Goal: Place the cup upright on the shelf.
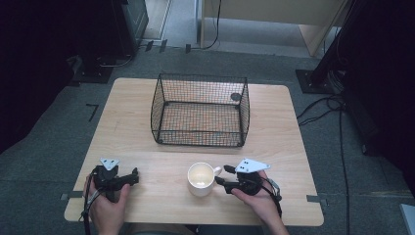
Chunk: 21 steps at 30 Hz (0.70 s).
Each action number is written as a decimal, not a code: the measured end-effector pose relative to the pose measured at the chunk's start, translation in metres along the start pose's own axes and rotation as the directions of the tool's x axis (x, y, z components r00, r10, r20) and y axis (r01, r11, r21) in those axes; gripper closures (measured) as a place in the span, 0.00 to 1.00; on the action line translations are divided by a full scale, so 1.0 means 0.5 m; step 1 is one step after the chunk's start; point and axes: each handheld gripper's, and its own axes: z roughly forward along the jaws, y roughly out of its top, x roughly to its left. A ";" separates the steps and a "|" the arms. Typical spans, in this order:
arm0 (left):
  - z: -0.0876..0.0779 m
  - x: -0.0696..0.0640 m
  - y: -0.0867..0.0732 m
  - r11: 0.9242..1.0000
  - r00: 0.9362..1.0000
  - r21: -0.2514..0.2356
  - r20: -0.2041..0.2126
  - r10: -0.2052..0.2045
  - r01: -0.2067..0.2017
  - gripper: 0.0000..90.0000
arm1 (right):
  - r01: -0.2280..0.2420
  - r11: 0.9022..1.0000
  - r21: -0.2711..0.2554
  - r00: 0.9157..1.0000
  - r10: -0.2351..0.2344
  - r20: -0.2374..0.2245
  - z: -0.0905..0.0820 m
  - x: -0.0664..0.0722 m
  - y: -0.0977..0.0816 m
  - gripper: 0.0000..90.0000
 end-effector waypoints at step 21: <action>0.000 0.000 0.000 1.000 1.000 0.001 0.000 0.000 0.000 0.00 | 0.025 0.999 0.035 0.998 -0.023 -0.059 0.002 0.030 -0.012 0.44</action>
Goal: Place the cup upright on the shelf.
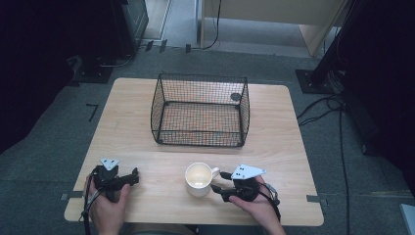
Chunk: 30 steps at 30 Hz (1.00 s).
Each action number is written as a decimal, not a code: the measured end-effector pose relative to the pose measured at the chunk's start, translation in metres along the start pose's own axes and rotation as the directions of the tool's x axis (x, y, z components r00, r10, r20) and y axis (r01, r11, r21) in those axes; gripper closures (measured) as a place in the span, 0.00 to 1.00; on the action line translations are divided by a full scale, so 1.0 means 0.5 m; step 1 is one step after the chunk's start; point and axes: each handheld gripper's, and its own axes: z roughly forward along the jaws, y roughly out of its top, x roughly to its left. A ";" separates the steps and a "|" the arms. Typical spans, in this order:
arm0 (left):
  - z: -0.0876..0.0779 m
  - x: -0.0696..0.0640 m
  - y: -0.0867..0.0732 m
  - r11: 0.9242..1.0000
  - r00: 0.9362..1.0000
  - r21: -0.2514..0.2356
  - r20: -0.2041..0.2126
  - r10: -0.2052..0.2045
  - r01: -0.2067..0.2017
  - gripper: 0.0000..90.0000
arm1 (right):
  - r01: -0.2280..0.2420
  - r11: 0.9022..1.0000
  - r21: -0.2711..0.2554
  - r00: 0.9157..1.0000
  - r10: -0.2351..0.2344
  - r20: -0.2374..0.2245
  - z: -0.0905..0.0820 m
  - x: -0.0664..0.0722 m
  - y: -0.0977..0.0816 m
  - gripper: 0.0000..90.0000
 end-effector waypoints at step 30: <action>0.001 -0.002 0.001 1.000 1.000 0.000 0.002 0.002 -0.002 0.00 | 0.034 0.999 -0.039 0.997 -0.036 -0.061 0.011 -0.044 0.008 0.69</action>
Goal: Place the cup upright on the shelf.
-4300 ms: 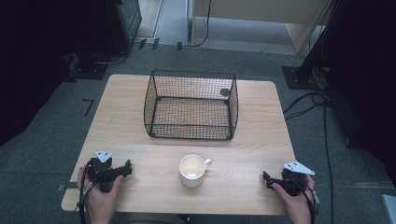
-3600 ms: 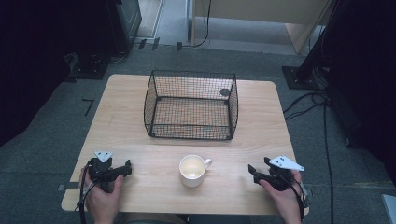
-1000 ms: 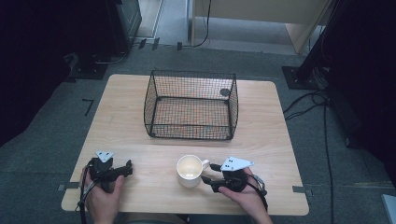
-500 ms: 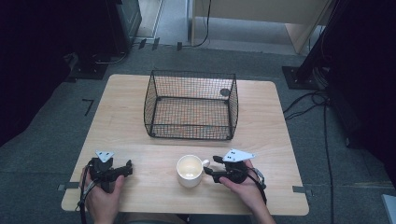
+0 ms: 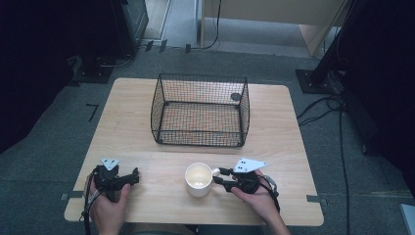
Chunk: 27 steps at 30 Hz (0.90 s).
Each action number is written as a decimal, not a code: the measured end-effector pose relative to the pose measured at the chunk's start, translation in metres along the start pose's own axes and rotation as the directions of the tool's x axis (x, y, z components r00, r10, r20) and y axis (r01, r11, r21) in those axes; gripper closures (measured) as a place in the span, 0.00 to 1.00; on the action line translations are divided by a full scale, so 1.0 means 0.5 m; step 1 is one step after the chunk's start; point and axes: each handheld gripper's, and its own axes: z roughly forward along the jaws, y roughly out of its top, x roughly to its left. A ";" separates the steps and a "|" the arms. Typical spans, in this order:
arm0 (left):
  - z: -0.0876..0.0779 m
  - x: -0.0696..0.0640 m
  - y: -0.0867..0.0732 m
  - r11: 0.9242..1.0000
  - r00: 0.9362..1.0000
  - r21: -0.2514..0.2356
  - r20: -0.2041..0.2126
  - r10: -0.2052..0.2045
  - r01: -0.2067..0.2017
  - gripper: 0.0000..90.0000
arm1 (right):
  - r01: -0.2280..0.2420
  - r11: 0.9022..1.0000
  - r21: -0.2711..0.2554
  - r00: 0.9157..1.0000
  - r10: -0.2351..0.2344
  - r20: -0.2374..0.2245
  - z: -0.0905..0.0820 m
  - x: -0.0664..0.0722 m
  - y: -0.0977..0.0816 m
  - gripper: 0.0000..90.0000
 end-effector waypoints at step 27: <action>0.000 0.000 0.000 1.000 1.000 -0.001 0.001 0.000 0.000 0.00 | 0.132 0.989 0.071 0.983 -0.121 -0.141 0.037 0.120 0.042 0.87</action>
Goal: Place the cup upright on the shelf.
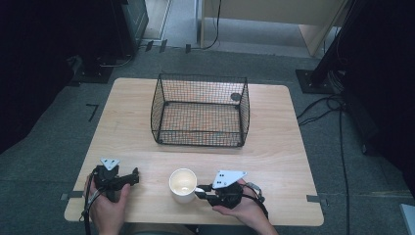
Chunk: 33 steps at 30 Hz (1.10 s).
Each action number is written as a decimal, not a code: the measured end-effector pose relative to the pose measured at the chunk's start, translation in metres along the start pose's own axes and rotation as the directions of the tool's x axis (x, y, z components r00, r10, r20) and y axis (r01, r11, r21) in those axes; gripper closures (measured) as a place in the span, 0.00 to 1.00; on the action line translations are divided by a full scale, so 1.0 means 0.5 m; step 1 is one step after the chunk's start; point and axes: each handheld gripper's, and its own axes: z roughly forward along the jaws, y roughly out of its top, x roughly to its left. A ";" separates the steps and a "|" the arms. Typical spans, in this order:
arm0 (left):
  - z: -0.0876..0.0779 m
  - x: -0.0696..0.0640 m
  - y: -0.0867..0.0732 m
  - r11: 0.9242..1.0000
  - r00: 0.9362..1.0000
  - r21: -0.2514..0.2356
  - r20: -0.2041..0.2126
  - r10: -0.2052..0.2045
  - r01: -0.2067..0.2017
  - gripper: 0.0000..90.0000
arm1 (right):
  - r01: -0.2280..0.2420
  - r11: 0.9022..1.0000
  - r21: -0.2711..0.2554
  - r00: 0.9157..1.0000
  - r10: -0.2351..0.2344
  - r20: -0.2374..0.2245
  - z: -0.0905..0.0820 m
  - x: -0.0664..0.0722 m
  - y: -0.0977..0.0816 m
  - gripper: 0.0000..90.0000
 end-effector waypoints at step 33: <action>0.000 -0.001 0.000 1.000 1.000 0.000 0.003 0.002 -0.002 0.00 | 0.023 0.996 -0.083 0.989 -0.011 0.145 -0.074 -0.008 0.084 0.90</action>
